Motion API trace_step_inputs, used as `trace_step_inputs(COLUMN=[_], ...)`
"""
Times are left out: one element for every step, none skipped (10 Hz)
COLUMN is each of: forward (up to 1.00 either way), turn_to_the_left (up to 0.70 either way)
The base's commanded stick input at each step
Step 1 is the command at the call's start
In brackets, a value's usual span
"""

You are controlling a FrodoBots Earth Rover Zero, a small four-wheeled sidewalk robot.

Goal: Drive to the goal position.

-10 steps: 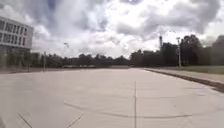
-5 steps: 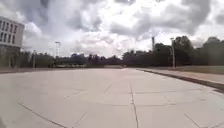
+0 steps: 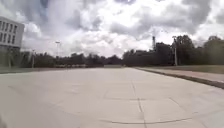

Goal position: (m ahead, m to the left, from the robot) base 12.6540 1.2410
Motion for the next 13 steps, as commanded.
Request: trace_step_inputs(forward=[1.00,1.00,1.00,1.00,1.00,1.00,1.00,1.00,1.00,1.00,1.00,1.00,1.00], turn_to_the_left=[0.00,0.00,0.00,0.00,0.00,0.02,0.05,0.09,0.03,-0.22,-0.37,-0.36,-0.39])
